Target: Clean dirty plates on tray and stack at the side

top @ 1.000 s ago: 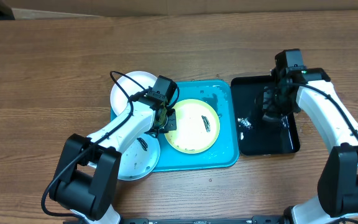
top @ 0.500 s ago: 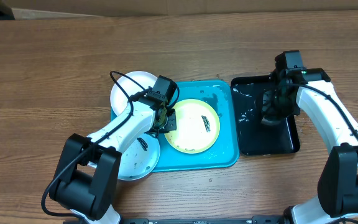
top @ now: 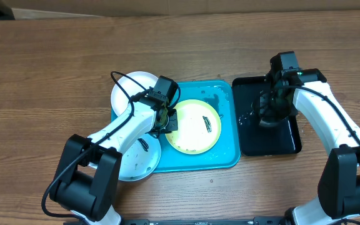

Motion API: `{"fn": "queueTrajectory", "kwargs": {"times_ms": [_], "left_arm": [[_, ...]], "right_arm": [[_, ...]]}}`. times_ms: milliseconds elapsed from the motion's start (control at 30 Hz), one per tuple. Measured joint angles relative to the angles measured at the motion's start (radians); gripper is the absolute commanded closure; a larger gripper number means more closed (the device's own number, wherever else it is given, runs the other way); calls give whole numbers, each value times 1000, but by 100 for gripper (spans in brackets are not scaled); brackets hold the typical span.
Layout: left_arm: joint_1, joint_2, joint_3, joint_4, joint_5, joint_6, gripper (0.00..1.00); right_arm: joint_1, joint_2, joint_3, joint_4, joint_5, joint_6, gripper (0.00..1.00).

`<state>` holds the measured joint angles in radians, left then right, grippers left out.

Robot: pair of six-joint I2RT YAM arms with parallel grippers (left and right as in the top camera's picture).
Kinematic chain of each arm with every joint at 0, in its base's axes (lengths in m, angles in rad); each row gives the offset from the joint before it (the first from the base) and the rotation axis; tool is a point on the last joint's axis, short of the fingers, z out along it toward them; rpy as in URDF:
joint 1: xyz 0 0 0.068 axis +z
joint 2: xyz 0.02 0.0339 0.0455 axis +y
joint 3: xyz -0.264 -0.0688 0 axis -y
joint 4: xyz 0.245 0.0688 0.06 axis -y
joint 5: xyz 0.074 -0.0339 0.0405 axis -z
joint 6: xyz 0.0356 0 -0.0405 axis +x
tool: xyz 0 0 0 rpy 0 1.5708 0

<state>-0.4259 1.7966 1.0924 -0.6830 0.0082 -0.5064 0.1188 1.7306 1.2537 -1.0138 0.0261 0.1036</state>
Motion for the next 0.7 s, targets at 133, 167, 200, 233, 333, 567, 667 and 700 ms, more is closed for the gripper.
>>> {"fn": "queueTrajectory", "kwargs": {"times_ms": [133,167,200,233,333,567,667,700], "left_arm": [[0,0,0,0,4,0,96],[0,0,0,0,4,0,96],[0,0,0,0,6,0,96],[0,0,0,0,6,0,96],[0,0,0,0,7,0,96],[0,0,0,0,7,0,96],[0,0,0,0,8,0,96],[0,0,0,3,15,0,96]], "right_arm": [[0,0,0,0,0,0,96],[0,0,0,-1,-1,0,96],[0,0,0,-2,-1,0,96],[0,0,0,-5,-1,0,96],[0,0,-8,2,0,0,96],[0,0,-45,34,0,0,96],[0,0,-43,19,0,0,96],[0,0,-39,2,-1,0,96]]}}
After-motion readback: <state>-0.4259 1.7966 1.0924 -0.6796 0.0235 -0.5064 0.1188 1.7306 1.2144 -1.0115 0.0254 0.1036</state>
